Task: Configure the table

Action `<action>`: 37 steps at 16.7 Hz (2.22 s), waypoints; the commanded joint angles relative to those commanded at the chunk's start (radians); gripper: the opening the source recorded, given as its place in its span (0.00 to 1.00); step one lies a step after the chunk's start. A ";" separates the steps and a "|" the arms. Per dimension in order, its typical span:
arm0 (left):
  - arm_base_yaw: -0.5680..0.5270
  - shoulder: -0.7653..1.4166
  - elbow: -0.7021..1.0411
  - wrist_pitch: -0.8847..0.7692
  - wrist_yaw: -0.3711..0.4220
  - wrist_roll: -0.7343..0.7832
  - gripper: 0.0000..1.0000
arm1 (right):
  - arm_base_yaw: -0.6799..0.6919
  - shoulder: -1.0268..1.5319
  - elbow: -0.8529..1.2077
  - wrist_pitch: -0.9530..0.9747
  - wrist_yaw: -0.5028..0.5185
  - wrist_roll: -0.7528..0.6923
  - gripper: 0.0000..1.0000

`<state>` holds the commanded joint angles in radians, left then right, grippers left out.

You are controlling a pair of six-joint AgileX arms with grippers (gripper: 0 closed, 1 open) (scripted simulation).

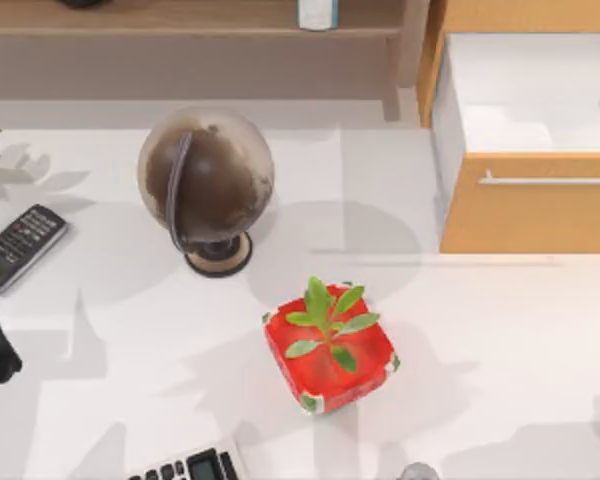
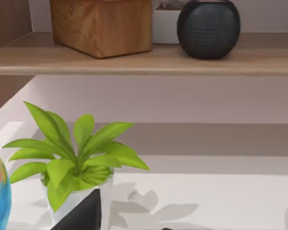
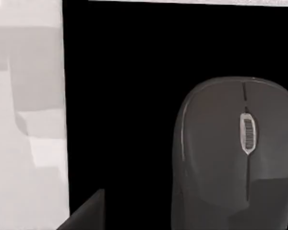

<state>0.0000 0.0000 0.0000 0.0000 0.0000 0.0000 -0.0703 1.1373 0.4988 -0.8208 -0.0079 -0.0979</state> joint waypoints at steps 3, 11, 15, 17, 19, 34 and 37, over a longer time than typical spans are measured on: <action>0.000 0.000 0.000 0.000 0.000 0.000 1.00 | 0.027 0.002 -0.007 0.086 0.010 -0.048 1.00; 0.000 0.000 0.000 0.000 0.000 0.000 1.00 | 0.185 0.079 -0.094 0.692 0.086 -0.375 1.00; 0.000 0.000 0.000 0.000 0.000 0.000 1.00 | 0.274 0.180 -0.169 1.111 0.143 -0.604 1.00; 0.000 0.000 0.000 0.000 0.000 0.000 1.00 | 0.315 0.247 -0.210 1.328 0.174 -0.725 1.00; 0.000 0.000 0.000 0.000 0.000 0.000 1.00 | 0.350 0.326 -0.250 1.544 0.207 -0.847 1.00; 0.000 0.000 0.000 0.000 0.000 0.000 1.00 | 0.417 0.839 -0.284 2.575 0.386 -1.455 1.00; 0.000 0.000 0.000 0.000 0.000 0.000 1.00 | 0.417 0.840 -0.284 2.578 0.387 -1.457 1.00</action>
<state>0.0000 0.0000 0.0000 0.0000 0.0000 0.0000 0.3466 1.9776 0.2151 1.7571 0.3787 -1.5551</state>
